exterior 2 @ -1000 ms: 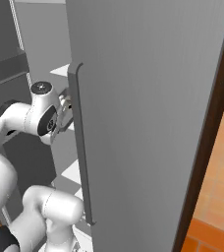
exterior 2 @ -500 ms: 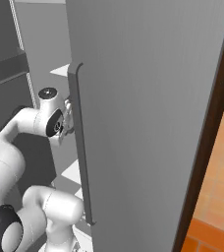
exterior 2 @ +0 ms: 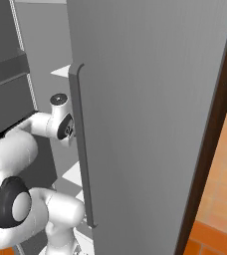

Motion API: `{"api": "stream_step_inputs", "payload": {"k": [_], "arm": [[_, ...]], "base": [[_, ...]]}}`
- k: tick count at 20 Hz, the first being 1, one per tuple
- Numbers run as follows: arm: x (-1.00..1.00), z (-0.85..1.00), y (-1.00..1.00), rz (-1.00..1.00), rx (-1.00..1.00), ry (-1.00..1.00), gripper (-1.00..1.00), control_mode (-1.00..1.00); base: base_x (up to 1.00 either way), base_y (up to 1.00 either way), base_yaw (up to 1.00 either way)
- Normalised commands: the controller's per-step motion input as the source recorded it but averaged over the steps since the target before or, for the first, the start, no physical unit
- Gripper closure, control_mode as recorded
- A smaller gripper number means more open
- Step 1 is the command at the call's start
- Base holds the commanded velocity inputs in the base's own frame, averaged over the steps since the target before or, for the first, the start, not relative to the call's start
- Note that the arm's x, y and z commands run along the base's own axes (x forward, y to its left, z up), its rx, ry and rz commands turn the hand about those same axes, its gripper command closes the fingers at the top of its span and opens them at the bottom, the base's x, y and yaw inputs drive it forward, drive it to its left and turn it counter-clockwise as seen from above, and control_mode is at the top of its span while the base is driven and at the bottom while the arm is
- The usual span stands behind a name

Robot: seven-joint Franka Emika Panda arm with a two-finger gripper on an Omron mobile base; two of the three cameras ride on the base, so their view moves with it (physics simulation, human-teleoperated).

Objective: Take the meat container that has the fish and place it on the second highest rack of the freezer. Then take the vegetable container that has the lemon and squash and place it on the highest rack of the freezer.

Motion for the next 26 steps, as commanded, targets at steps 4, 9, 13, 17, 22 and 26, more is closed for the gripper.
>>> {"api": "stream_step_inputs", "payload": {"k": [4, 9, 13, 17, 22, 26], "arm": [[0.61, -0.21, 0.00, -0.05, -0.01, 0.00, 1.00, -1.00], [0.58, -0.25, -0.08, -0.05, -0.02, 0.00, 1.00, -1.00], [0.47, -0.32, -0.08, -0.03, -0.02, 0.00, 1.00, -1.00], [0.57, -0.36, -0.07, -0.02, -0.02, 0.00, 1.00, -1.00], [0.56, -0.25, -0.02, 0.00, 0.00, 0.00, 1.00, -1.00], [-0.06, -0.07, 0.00, 0.00, 0.00, -0.06, -1.00, -1.00]], "base": [[0.00, 0.00, 0.00], [0.00, 0.00, 0.00], [0.00, 0.00, 0.00], [0.00, 0.00, 0.00], [0.00, 0.00, 0.00], [0.00, 0.00, 0.00]]}}
